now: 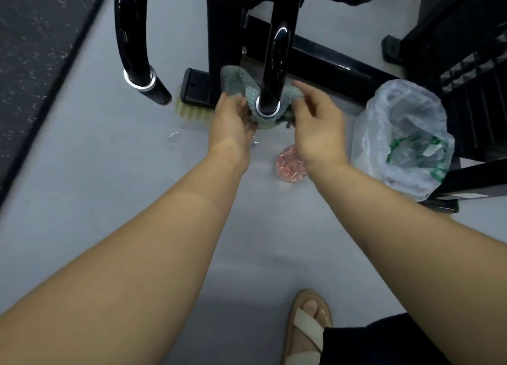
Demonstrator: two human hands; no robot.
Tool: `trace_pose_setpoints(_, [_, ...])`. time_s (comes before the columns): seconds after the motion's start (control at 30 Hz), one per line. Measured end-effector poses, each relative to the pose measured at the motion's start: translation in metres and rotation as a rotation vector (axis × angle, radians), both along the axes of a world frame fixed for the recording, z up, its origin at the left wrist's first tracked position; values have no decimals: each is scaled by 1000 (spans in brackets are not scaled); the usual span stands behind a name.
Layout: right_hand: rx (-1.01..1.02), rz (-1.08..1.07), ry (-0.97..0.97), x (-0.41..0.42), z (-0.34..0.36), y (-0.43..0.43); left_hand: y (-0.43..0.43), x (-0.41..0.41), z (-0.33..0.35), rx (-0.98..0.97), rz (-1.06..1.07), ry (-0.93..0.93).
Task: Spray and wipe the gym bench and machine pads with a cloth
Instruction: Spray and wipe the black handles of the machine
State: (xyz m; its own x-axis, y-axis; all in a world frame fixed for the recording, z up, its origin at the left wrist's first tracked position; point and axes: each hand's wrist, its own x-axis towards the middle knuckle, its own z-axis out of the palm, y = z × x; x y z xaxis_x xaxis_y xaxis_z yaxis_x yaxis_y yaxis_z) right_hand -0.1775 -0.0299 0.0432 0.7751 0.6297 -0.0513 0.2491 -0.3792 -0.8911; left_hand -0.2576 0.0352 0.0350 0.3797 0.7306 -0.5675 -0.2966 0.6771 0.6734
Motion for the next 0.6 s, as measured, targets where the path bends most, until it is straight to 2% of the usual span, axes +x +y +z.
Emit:
trace_pose_setpoints(0.13, [192,26,390,-24,-3,16,-6,7,-6,80,-127,-36])
trace_pose_setpoints(0.23, [145,-34,541,-30,-11,25,-10,8,-18,130,-187,17])
trace_pose_setpoints(0.33, [184,-68,668,-29,-20,28,-8,5,-21,150,-263,-45])
trace_pose_setpoints(0.43, [208,-74,707,-26,-23,29,-14,8,-8,148,-283,-70])
trace_pose_setpoints(0.53, [316,-50,759,-22,-22,27,-18,9,-8,81,-170,-199])
trace_pose_setpoints(0.6, [351,-55,741,-23,-18,23,-22,5,-2,104,-147,-227])
